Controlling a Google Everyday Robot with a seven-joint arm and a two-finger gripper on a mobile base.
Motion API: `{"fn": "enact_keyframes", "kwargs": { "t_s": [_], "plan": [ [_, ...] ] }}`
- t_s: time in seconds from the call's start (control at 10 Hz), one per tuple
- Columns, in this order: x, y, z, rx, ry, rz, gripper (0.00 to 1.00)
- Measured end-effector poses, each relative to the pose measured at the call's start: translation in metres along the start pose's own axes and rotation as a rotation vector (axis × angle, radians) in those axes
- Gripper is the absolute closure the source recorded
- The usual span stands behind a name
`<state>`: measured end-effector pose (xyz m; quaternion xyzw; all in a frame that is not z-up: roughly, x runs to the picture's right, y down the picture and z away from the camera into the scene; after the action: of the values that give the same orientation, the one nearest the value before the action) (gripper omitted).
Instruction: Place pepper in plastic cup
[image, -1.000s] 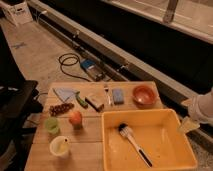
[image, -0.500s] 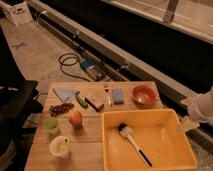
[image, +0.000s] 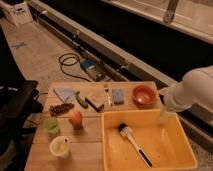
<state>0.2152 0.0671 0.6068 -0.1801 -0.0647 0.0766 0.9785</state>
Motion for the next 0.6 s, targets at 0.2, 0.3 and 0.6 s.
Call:
{"fn": "enact_keyframes", "kwargs": {
  "t_s": [0.2,0.3,0.6],
  "plan": [
    [-0.05,-0.005,0.003,-0.001,-0.036,-0.096,0.24],
    [-0.071,-0.006,0.004,-0.004,-0.049,-0.135,0.24],
    [-0.097,-0.006,0.007,-0.007,-0.059,-0.189,0.24]
  ]
}}
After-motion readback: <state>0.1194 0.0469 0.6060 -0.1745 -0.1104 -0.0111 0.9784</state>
